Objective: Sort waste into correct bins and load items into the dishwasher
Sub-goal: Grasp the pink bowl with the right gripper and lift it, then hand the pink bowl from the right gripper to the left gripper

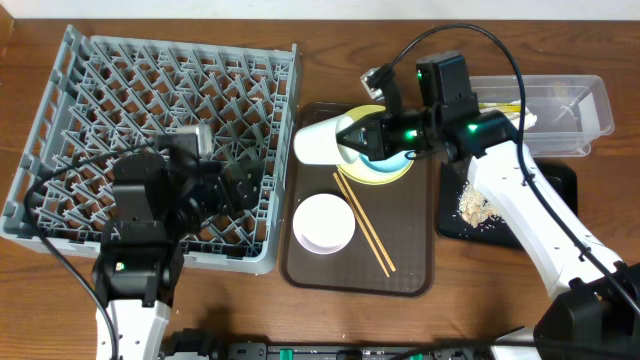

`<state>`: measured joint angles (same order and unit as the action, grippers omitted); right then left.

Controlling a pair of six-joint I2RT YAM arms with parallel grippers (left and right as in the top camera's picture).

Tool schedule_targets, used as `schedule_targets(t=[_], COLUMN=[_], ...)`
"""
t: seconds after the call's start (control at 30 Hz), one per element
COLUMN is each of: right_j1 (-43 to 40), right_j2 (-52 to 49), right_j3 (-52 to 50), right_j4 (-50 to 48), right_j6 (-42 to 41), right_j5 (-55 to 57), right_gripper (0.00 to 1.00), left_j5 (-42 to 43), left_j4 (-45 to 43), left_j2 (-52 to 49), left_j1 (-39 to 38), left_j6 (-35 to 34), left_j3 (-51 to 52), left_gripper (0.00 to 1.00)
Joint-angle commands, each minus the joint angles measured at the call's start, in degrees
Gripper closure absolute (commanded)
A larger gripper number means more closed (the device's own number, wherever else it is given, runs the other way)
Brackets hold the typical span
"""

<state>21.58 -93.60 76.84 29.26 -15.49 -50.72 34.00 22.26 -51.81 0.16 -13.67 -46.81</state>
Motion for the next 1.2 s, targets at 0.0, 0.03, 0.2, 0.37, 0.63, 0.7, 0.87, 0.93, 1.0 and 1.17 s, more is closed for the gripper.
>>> schedule_targets(t=[0.0,0.03,0.2,0.37,0.63,0.7,0.87,0.93,1.0,1.17], right_j1=[0.63,0.72,1.86,4.02,7.32,7.58,7.30,6.97,6.69,6.21], right_j2=[-0.28,-0.28,-0.28,-0.28,-0.28,-0.28,-0.28,-0.28,-0.28,-0.28], right_j3=[0.42,0.39,0.42,0.39,0.39,0.42,0.39,0.42,0.42,0.42], right_j4=[-3.48,-4.96,-11.54,-13.42,-13.68,-13.68,-13.88,-13.88,-13.88,-14.36], right_j6=[-3.91,-4.79,-9.40,-10.67,-10.64,-10.67,-10.67,-10.69,-10.69,-10.69], right_j5=[-14.86,-16.98,-22.80,-24.59,-24.44,-24.35,-24.37,-24.37,-24.37,-24.37], right_gripper=[0.99,0.99,0.99,0.98,0.98,0.98,0.99,0.99,0.99,0.99], left_j5=[19.87,22.18,30.80,33.66,41.77,42.62,44.70,44.70,44.72,45.05], left_j4=[-6.56,-8.04,-13.94,-16.94,-22.77,-22.77,-22.75,-22.77,-22.77,-22.75], left_j2=[-1.53,-1.84,-3.02,-3.17,-3.17,-3.17,-3.17,-3.17,-3.17,-3.17], left_j1=[0.02,0.04,0.02,0.02,0.02,0.02,0.02,0.02,0.02,0.02], left_j6=[-2.23,-2.93,-4.26,-4.28,-4.55,-4.52,-4.46,-4.46,-4.46,-4.46], left_j3=[-0.42,-0.42,-0.42,-0.42,-0.42,-0.42,-0.42,-0.42,-0.42,-0.42], left_gripper=[0.11,0.11,0.11,0.10,0.12,0.18,0.24,0.24,0.25,0.25])
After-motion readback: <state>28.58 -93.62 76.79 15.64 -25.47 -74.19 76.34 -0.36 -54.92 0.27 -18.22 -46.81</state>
